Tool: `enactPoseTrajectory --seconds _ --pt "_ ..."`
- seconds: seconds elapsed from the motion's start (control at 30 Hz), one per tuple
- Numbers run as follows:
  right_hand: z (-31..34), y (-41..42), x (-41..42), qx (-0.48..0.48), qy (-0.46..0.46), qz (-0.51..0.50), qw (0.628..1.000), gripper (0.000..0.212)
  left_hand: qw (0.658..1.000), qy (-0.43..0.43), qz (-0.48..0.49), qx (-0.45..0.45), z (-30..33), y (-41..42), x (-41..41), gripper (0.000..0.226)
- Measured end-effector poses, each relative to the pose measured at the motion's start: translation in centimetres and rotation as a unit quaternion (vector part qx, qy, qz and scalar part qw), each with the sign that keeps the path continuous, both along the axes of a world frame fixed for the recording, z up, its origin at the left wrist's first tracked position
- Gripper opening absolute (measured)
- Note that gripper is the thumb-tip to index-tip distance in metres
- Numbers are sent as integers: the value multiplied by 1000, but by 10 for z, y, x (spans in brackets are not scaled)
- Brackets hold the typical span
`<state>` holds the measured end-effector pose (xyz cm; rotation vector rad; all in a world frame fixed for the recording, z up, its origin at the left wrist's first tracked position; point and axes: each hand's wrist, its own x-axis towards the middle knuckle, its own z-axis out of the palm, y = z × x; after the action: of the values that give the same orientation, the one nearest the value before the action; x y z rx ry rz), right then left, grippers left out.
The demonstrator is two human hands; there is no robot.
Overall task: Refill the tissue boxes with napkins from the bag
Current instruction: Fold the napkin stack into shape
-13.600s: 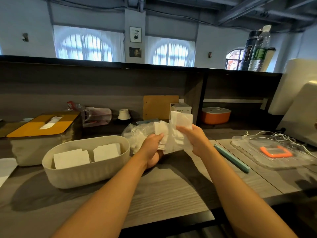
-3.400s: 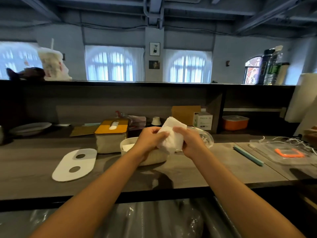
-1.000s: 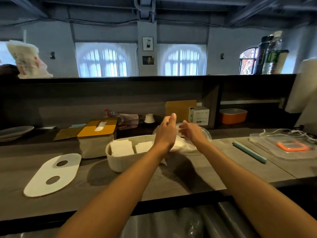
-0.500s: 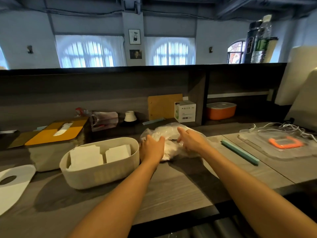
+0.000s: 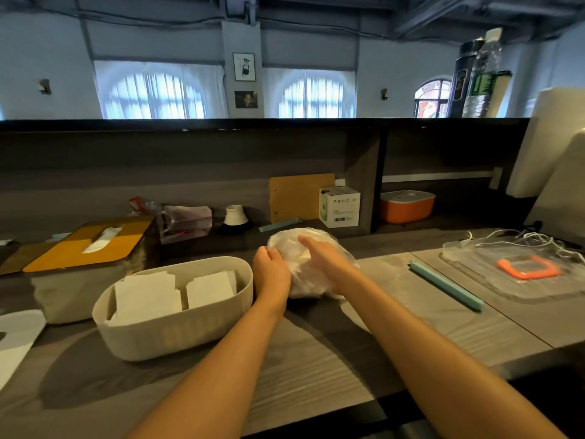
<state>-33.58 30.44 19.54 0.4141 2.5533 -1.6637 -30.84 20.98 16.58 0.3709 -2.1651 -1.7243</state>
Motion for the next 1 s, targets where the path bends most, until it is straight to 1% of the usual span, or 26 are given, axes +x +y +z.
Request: enactPoseTrajectory --seconds 0.03,0.07,0.1,0.13,0.17,0.23,0.3,0.33,0.43,0.47,0.57,0.63,0.7,0.8,0.87,0.93,1.0 --pt "-3 1 6 21 35 25 999 68 1000 5 -2 21 0 1 1 32" --pt "-5 3 7 7 43 29 999 70 999 10 -7 38 1 1 1 30" --pt "-11 4 5 21 64 36 997 72 998 12 -13 54 1 2 2 29" --pt "-15 5 7 -15 88 41 995 68 997 12 -20 69 1 3 2 27" --pt "-15 6 11 -27 101 65 992 63 996 12 -27 83 2 4 3 26" --pt "-18 9 14 -8 127 72 989 63 993 11 -41 108 4 6 6 27" --pt "-18 13 13 -8 109 92 990 66 991 7 -58 118 6 7 8 23" --pt "-18 15 12 -23 105 93 990 68 990 3 -68 120 6 7 10 23" --pt "-13 14 15 -93 59 65 992 79 988 -8 -89 128 8 7 11 30" --pt "-14 15 14 -107 59 48 991 79 987 -11 -91 129 8 8 11 34" --pt "-18 18 15 -79 102 64 990 63 985 -13 -75 154 8 7 10 34" --pt "-17 20 18 -53 119 80 988 56 984 -5 -50 169 9 5 10 32" --pt "-17 24 18 -34 130 92 987 55 987 15 -23 157 10 3 11 30" --pt "-12 31 20 -44 140 102 984 63 990 25 -3 137 9 -2 11 29" --pt "-9 37 22 -49 149 97 983 69 989 -3 5 145 8 -3 10 32" --pt "-6 43 24 -59 166 102 979 70 984 -42 16 170 9 -2 10 37" --pt "-4 45 26 -92 177 129 971 58 976 -64 26 204 10 -2 8 36"
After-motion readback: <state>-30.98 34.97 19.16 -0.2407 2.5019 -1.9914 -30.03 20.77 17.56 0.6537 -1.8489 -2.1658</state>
